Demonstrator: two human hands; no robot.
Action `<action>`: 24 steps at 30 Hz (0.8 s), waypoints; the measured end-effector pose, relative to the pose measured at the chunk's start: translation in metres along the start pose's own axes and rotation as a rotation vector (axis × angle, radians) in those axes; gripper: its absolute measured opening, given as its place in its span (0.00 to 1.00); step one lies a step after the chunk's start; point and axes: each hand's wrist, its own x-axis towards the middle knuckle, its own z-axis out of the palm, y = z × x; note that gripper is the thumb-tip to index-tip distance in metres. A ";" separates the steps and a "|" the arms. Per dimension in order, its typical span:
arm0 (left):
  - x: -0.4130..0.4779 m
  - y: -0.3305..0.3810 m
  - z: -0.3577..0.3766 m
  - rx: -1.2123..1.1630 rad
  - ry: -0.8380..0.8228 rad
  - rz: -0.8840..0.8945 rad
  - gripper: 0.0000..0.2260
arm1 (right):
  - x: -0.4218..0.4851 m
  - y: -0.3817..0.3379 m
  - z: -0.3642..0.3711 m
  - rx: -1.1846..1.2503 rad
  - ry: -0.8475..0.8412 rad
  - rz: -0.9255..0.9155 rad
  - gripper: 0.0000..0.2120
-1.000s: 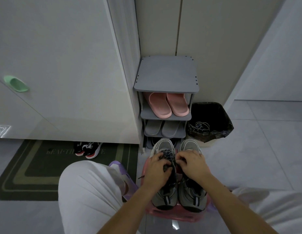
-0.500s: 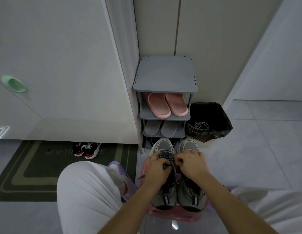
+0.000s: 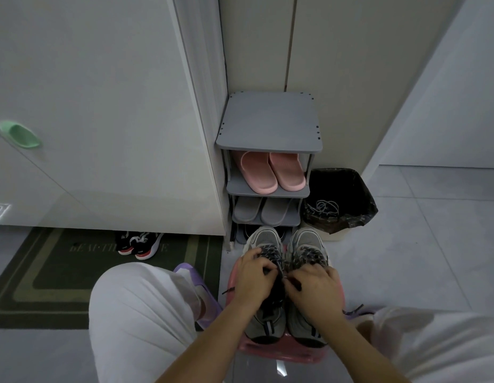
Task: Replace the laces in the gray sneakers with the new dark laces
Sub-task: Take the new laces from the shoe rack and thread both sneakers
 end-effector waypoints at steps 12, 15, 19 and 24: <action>-0.003 0.003 -0.022 0.007 -0.019 -0.045 0.05 | 0.001 -0.013 0.017 0.000 -0.079 0.114 0.10; -0.006 -0.002 -0.038 -0.118 -0.020 -0.104 0.05 | 0.002 -0.011 0.018 0.017 -0.063 0.095 0.09; -0.011 -0.019 -0.056 -0.269 0.030 -0.244 0.11 | 0.002 -0.010 0.017 0.059 -0.048 0.086 0.11; -0.018 -0.045 -0.060 -0.427 0.045 -0.349 0.06 | 0.001 -0.012 0.017 0.086 -0.047 0.115 0.07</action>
